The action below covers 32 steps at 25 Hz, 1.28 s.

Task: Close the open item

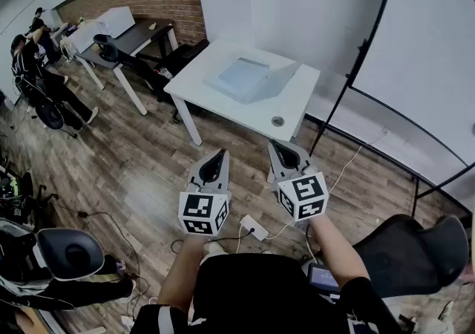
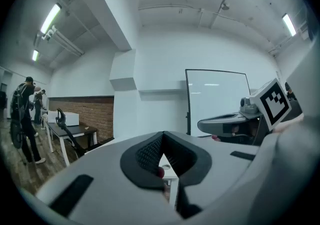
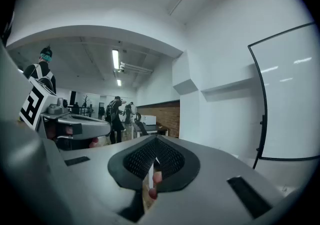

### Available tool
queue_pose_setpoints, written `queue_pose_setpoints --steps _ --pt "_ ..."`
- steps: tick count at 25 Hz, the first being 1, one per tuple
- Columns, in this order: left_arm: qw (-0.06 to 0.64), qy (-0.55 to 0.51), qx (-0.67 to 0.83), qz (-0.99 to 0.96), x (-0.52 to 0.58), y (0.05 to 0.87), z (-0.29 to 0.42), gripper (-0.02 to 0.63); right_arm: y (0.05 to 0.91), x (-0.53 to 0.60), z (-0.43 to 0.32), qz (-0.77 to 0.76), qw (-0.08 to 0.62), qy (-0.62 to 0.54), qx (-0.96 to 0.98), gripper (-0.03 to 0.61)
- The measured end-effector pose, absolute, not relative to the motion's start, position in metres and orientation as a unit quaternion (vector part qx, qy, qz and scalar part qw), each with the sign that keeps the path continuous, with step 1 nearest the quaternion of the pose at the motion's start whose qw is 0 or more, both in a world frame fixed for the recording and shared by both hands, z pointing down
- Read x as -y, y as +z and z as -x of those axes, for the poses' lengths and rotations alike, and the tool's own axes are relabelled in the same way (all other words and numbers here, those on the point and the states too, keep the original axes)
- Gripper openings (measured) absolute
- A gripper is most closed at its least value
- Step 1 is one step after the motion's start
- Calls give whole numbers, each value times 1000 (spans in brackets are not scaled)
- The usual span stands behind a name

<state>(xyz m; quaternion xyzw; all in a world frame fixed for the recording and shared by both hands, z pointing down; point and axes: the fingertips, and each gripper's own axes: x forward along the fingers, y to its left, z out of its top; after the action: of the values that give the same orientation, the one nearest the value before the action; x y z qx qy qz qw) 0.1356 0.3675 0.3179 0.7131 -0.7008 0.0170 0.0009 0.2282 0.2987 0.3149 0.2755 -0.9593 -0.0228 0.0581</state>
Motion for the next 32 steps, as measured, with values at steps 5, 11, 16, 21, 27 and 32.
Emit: queue_pose_setpoints --steps 5,11,16,21,27,32 --pt "3 20 707 -707 -366 317 -138 11 316 -299 -229 -265 52 -5 963 38" --pt "3 23 707 -707 -362 317 -144 11 319 -294 -232 -259 51 2 964 38" --pt "2 23 712 -702 -355 318 -146 11 320 -287 -233 -253 48 3 966 38" --pt "3 23 715 -699 -346 315 -151 11 318 -276 -237 -249 47 3 967 38" --pt "6 29 718 -695 -329 318 -166 11 322 -259 -253 -242 43 12 969 38" --pt "-17 61 719 -692 -321 314 -172 11 324 -247 -259 -240 46 19 969 38"
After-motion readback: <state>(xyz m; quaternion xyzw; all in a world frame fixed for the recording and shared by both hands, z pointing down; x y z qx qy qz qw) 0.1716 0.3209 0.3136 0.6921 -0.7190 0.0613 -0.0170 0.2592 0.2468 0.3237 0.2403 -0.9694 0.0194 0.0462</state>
